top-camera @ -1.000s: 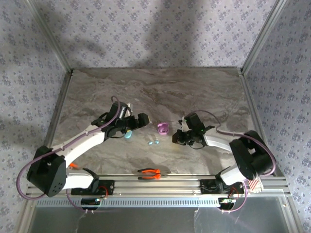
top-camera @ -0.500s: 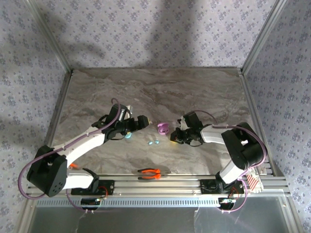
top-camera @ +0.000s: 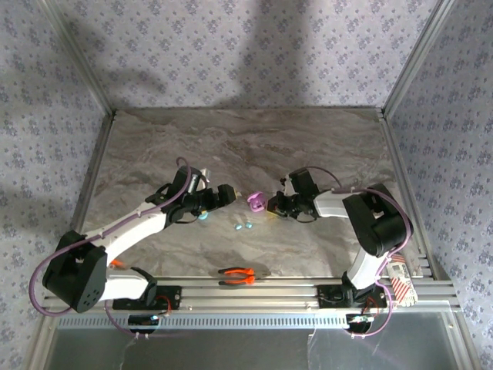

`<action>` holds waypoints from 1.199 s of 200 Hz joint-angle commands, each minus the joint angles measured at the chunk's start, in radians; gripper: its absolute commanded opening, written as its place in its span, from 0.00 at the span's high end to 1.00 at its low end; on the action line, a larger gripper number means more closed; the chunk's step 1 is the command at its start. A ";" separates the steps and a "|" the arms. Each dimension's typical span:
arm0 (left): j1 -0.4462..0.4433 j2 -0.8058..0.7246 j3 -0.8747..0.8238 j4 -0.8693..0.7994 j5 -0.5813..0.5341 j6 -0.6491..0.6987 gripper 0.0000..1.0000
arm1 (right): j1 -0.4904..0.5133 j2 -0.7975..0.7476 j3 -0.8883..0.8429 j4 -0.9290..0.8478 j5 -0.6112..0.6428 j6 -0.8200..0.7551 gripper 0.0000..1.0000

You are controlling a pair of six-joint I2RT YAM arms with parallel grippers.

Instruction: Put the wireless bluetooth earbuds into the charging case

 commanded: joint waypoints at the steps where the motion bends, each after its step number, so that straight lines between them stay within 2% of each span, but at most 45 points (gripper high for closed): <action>1: 0.005 0.001 -0.009 0.019 0.013 0.008 0.00 | -0.012 0.029 0.030 0.010 0.016 0.002 1.00; 102: 0.007 0.117 0.095 -0.021 0.023 0.046 0.03 | -0.039 0.068 0.049 0.015 -0.030 -0.014 1.00; 121: 0.018 0.154 0.134 -0.038 0.044 0.065 0.10 | -0.039 0.067 0.049 0.010 -0.031 -0.020 1.00; 146: 0.040 0.203 0.196 -0.080 0.074 0.094 0.27 | -0.039 0.066 0.045 0.011 -0.030 -0.017 1.00; 180: 0.053 0.278 0.283 -0.133 0.101 0.138 0.59 | -0.036 0.064 0.045 0.001 -0.026 -0.015 1.00; 203: 0.053 0.334 0.328 -0.152 0.117 0.157 0.77 | -0.026 0.069 0.051 0.002 -0.025 -0.012 1.00; 240: 0.053 0.424 0.384 -0.148 0.148 0.171 0.86 | -0.012 0.068 0.048 0.004 -0.016 -0.005 1.00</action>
